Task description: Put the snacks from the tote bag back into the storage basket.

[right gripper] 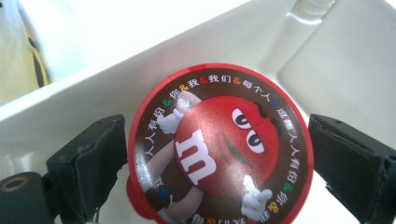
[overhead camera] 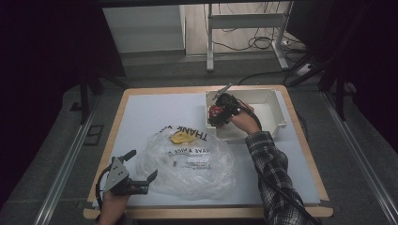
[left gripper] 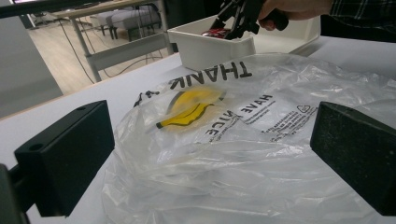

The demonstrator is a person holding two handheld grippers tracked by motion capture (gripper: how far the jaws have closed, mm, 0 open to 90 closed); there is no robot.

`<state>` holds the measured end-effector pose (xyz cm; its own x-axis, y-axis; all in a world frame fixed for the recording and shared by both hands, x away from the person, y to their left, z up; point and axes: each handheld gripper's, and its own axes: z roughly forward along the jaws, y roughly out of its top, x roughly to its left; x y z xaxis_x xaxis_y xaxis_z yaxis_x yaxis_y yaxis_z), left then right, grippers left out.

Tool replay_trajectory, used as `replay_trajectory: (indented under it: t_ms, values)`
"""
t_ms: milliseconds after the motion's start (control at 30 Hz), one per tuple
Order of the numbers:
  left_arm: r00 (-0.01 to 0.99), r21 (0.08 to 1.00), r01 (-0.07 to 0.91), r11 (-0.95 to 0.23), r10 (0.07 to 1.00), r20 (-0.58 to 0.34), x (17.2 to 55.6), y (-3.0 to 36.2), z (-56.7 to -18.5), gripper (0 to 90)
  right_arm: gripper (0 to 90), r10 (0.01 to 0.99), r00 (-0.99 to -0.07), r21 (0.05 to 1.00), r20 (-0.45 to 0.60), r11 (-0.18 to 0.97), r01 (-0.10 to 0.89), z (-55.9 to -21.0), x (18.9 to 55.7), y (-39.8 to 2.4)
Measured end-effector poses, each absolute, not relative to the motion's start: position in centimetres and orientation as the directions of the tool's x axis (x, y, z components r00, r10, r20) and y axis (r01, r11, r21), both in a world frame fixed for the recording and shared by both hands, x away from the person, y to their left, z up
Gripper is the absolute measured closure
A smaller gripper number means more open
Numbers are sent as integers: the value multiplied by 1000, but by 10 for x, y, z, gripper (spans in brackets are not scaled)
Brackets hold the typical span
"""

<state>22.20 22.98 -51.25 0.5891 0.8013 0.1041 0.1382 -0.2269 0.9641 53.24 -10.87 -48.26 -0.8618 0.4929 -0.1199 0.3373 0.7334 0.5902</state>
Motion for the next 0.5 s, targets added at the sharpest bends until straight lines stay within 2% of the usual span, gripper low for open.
replay_trajectory:
  t_ms: [500]
  values:
    - [589, 963, 138, -231, 801, 108, 222, 229, -513, 0, 52, 507, -854, 650, -114, 688, 322, -474, 524, -121]
